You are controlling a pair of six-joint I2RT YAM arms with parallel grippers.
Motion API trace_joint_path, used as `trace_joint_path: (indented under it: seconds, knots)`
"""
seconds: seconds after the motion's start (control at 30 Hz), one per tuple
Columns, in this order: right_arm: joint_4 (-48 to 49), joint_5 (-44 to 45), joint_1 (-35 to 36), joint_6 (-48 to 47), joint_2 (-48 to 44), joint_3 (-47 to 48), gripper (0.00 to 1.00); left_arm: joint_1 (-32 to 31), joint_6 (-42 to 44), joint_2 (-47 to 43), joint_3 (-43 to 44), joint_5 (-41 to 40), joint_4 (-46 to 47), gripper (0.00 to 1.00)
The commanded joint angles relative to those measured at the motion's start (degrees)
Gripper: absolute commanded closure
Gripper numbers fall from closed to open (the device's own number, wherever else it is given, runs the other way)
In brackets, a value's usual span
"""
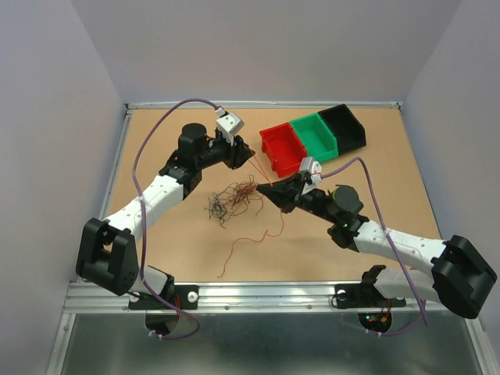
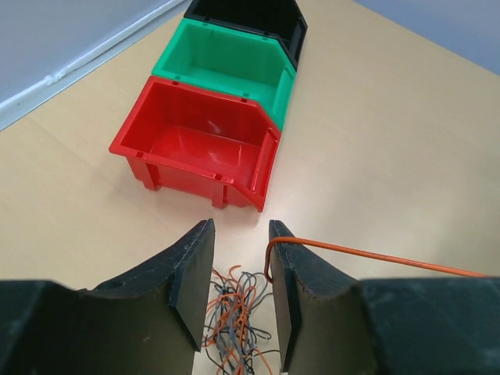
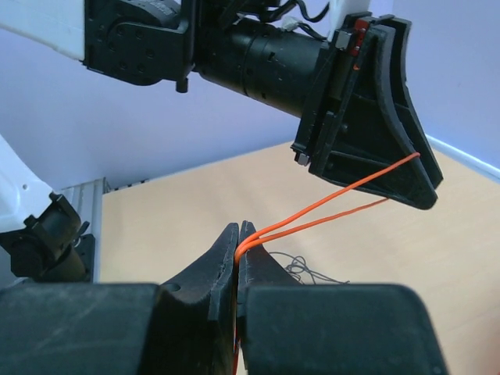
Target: Untangle the cables
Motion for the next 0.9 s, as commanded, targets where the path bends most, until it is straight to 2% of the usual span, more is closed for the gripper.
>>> trace_joint_path:
  seconds: [0.0, 0.27, 0.4, 0.6, 0.73, 0.87]
  knots:
    - [7.3, -1.4, 1.4, 1.3, -3.9, 5.1, 0.99, 2.7, 2.8, 0.6, -0.5, -11.2, 1.3, 0.56]
    - [6.7, 10.7, 1.3, 0.1, -2.8, 9.5, 0.99, 2.7, 2.8, 1.9, 0.0, -8.7, 0.5, 0.52]
    - [6.8, 17.5, 1.3, 0.6, 0.9, 14.5, 0.99, 2.7, 2.6, 3.3, 0.9, -6.4, -0.5, 0.5]
    - [8.7, 33.3, 1.1, 0.9, 10.2, 21.1, 0.99, 2.7, 2.6, 3.7, 1.0, -4.3, -0.7, 0.5]
    - [8.7, 39.0, 0.0, 0.4, 15.5, 25.6, 0.99, 2.7, 2.8, 2.6, 0.5, -4.0, -0.3, 0.5]
    - [8.3, 39.4, -2.6, -0.1, 19.8, 29.7, 0.99, 2.7, 3.3, 2.0, 0.1, -3.2, -0.3, 0.5]
